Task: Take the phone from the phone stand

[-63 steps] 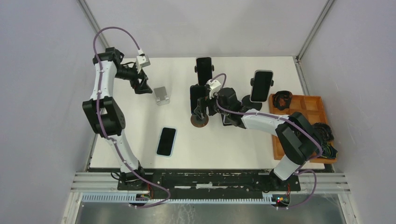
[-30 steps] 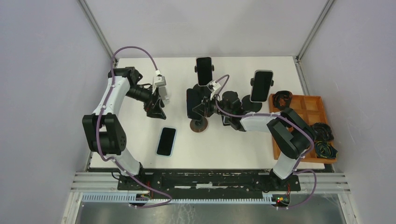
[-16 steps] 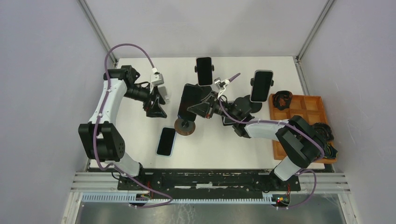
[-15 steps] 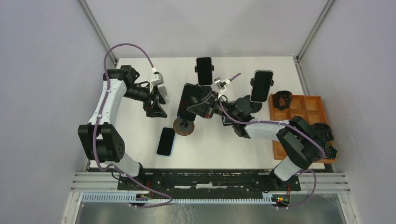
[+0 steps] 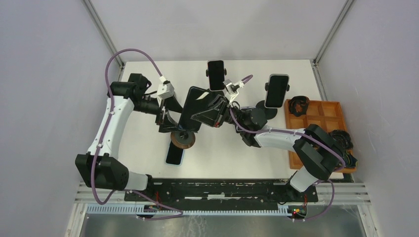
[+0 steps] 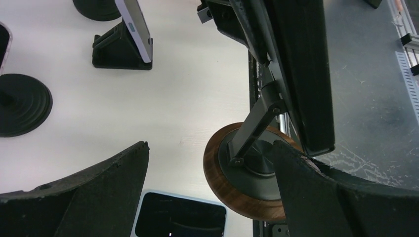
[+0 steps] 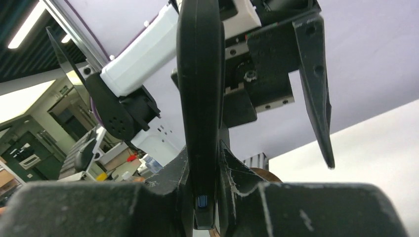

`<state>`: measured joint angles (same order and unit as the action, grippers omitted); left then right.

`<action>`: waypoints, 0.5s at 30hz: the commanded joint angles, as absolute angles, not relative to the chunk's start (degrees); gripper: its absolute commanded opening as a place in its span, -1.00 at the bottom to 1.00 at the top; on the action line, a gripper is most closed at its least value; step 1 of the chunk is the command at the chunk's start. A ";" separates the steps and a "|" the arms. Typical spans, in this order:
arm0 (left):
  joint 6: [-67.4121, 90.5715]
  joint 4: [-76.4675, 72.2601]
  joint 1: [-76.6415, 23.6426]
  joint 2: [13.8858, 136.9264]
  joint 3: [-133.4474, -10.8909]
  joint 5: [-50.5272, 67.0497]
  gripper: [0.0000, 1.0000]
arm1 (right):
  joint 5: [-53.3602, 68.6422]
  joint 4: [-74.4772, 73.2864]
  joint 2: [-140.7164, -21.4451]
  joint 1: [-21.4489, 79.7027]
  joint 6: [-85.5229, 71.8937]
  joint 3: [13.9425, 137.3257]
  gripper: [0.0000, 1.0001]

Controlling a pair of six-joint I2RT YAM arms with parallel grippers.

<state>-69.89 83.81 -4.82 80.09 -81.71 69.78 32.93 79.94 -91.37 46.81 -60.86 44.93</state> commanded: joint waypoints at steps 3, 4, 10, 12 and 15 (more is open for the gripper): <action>-73.67 83.94 -6.33 76.53 -80.54 75.75 0.91 | 29.90 94.90 -91.62 48.64 -64.55 51.42 -1.00; -73.97 83.89 -6.39 76.25 -80.47 76.17 0.87 | 29.65 95.19 -91.83 48.92 -64.85 51.60 -1.00; -75.11 83.91 -6.42 75.98 -79.80 77.43 0.57 | 28.08 96.77 -92.28 49.35 -65.92 52.14 -1.00; -75.56 83.91 -6.42 75.88 -79.46 77.47 0.48 | 27.73 97.21 -92.31 49.39 -66.23 52.21 -1.00; -76.76 83.94 -6.42 75.32 -78.99 77.55 0.29 | 27.61 98.06 -92.23 49.41 -67.21 52.26 -1.00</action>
